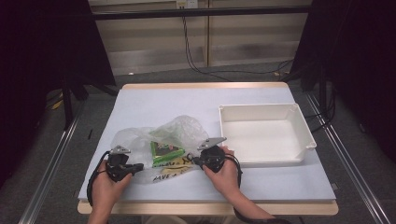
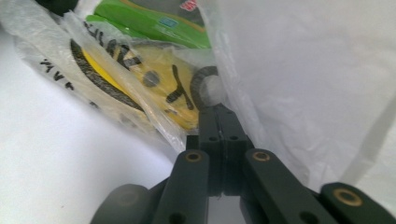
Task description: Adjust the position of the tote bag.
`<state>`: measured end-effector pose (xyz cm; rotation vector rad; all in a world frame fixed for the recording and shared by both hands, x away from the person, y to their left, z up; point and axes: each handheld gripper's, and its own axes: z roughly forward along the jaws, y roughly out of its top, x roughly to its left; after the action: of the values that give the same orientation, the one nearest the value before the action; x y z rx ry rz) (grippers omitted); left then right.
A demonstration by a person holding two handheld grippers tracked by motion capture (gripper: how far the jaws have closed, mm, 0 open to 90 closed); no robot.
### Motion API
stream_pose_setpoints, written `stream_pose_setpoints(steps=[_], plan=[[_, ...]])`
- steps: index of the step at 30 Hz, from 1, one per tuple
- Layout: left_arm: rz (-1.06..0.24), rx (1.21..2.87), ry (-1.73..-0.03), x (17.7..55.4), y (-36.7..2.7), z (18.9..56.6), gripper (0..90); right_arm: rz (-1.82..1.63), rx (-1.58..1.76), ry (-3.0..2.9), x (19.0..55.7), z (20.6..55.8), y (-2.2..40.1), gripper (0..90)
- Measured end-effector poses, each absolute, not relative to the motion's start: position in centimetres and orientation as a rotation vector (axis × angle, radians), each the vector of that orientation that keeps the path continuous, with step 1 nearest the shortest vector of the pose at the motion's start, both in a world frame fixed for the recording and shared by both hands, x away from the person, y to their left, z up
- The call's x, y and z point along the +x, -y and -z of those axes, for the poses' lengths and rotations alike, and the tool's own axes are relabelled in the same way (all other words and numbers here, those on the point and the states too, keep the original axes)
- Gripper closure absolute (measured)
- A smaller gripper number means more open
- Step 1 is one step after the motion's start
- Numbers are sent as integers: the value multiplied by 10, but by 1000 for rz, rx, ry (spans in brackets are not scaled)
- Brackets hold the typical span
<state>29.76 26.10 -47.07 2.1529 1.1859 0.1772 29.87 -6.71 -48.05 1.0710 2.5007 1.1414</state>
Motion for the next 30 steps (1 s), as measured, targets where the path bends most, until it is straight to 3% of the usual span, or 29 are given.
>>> stream_pose_setpoints(steps=[3,8,16,23,30], plan=[[-148,2125,-1194,298,-263,472,900,-1184,1053,-2471,298,477,65,739],[-144,2135,-1180,299,-262,472,896,-1193,1052,-2451,303,471,54,558],[-133,2124,-1162,301,-264,473,888,-1088,1031,-2473,314,486,45,410],[-131,2105,-1156,302,-260,474,853,-1049,1059,-2440,313,486,39,466],[-132,2088,-1150,305,-256,476,813,-1104,1014,-2449,309,488,36,852]])
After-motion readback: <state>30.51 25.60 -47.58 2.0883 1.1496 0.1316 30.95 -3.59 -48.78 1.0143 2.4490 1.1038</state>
